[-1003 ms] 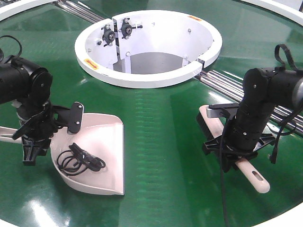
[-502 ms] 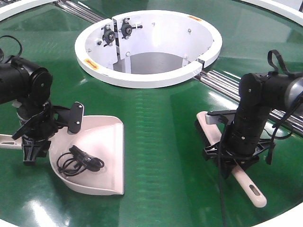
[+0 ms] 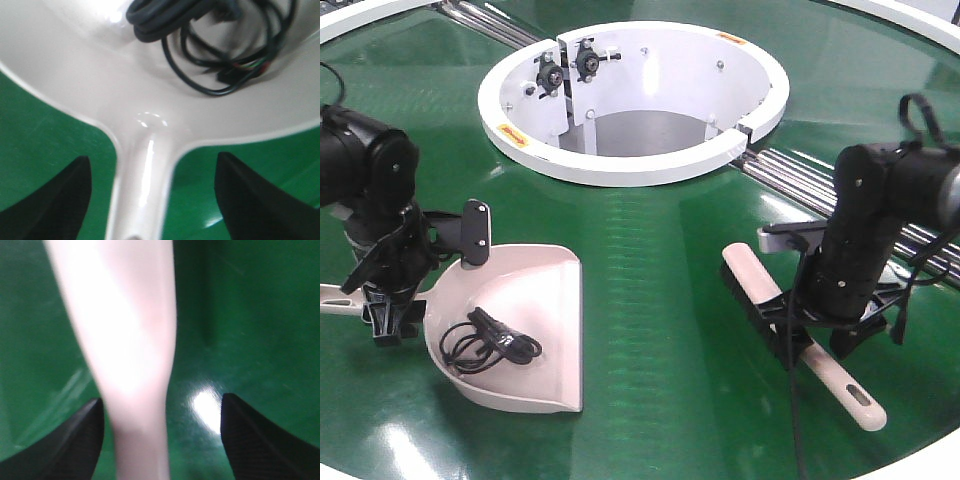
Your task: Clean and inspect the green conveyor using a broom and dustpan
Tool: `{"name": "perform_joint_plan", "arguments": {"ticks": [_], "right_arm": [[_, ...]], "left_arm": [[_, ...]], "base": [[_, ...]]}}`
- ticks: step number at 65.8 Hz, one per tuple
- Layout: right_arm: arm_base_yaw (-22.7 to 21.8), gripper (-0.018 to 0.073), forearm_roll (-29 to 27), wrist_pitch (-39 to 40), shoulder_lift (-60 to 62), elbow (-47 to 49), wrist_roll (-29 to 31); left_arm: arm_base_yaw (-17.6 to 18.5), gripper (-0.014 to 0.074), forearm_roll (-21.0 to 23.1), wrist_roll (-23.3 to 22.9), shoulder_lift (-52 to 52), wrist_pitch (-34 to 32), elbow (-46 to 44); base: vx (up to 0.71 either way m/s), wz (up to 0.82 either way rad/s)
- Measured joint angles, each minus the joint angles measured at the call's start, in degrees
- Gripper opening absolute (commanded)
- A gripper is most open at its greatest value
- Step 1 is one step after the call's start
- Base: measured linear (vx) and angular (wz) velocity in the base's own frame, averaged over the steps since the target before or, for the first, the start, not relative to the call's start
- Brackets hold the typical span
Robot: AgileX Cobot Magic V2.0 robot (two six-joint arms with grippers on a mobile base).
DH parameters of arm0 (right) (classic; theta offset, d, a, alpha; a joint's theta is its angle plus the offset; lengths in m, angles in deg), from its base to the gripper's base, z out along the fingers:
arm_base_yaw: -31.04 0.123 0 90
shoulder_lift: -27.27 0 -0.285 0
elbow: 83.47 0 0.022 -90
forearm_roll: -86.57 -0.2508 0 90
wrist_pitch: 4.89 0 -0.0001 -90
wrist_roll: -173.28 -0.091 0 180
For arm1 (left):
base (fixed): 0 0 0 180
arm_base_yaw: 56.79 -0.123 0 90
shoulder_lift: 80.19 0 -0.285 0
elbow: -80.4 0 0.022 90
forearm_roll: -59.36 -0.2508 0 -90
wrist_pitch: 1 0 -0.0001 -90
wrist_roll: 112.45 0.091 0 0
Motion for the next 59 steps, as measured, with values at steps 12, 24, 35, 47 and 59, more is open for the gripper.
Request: {"name": "perform_joint_plan", "arguments": {"ticks": [12, 24, 35, 47, 59], "right_arm": [[0.00, 0.0484, 0.63, 0.26, 6.01, 0.00, 0.00], [0.00, 0.0484, 2.88, 3.67, 14.53, 0.00, 0.00], [0.00, 0.0484, 5.23, 7.07, 22.24, 0.00, -0.22], [0.00, 0.0484, 5.68, 10.29, 26.60, 0.00, -0.44], [0.00, 0.0484, 5.22, 16.84, 33.07, -2.33, -0.04]], "left_arm": [[0.00, 0.0497, 5.26, -0.27, -4.84, 1.68, 0.00], [0.00, 0.0488, 9.24, -0.40, -11.72, 2.30, 0.00], [0.00, 0.0470, 13.60, -7.13, -20.77, 3.24, 0.00], [0.00, 0.0449, 14.90, -18.64, -30.31, 0.74, 0.00], [0.00, 0.0415, 14.90, -26.65, -37.93, -1.50, 0.00]], "base": [[0.00, 0.00], [0.00, 0.00], [0.00, 0.00], [0.00, 0.00], [0.00, 0.00]]}}
